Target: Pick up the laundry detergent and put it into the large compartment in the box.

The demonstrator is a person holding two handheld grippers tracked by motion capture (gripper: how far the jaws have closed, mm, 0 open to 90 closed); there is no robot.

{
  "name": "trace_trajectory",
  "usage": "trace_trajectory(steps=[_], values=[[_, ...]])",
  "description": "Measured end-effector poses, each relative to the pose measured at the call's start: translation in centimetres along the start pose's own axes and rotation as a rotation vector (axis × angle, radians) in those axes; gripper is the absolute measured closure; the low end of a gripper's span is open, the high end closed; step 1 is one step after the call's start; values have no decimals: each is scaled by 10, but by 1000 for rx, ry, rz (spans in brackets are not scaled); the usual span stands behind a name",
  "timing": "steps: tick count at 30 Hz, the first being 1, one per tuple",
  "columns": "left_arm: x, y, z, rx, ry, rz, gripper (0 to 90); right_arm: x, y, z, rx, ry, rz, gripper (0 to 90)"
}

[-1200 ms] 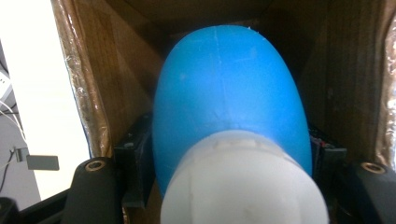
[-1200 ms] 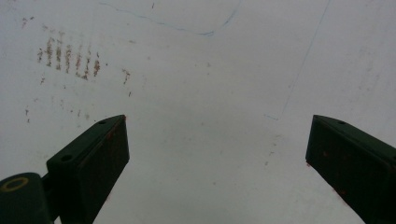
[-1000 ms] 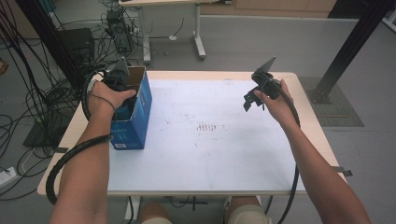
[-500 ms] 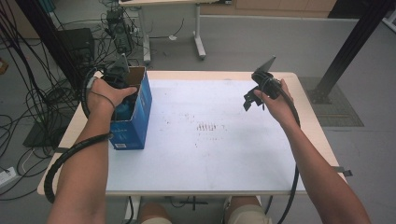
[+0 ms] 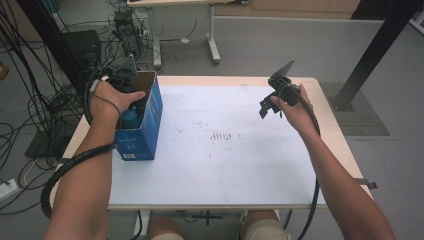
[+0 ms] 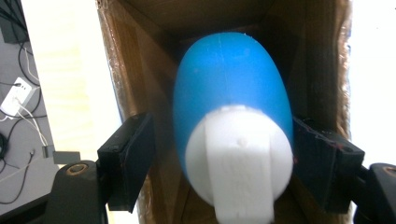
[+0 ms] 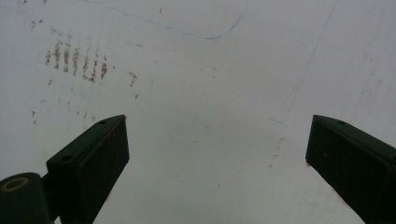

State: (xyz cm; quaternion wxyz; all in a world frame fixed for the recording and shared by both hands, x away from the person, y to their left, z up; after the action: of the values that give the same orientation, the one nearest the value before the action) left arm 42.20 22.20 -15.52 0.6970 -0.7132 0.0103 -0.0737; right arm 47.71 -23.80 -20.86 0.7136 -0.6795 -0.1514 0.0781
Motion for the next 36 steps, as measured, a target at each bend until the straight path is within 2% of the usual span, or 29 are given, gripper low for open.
trace_trajectory(steps=[9,16,21,30,36], values=[[-5,-25,-7,7,48,3,242,3,1,6,-6,-10,3,59],[-16,-50,-16,-14,114,-38,201,5,1,7,-6,-12,2,59],[-24,-64,-30,-20,205,-53,165,6,1,6,-12,3,8,59],[-37,-77,-55,-40,367,-74,149,8,-2,4,-17,21,4,59],[-43,-79,-76,-49,481,-88,148,12,-2,3,-16,21,7,58]])
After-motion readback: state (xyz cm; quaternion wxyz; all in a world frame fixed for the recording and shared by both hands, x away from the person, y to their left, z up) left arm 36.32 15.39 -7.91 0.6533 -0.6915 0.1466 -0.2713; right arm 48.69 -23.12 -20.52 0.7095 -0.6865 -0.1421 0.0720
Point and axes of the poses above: each handheld gripper's, and its own axes: y roughly forward along the jaws, x roughly out of its top, z roughly to its left, the point moved 2 cm from there along y, roughly forward along the jaws, and after that the axes turned 6 degrees about -x, right-handed, at the moved point
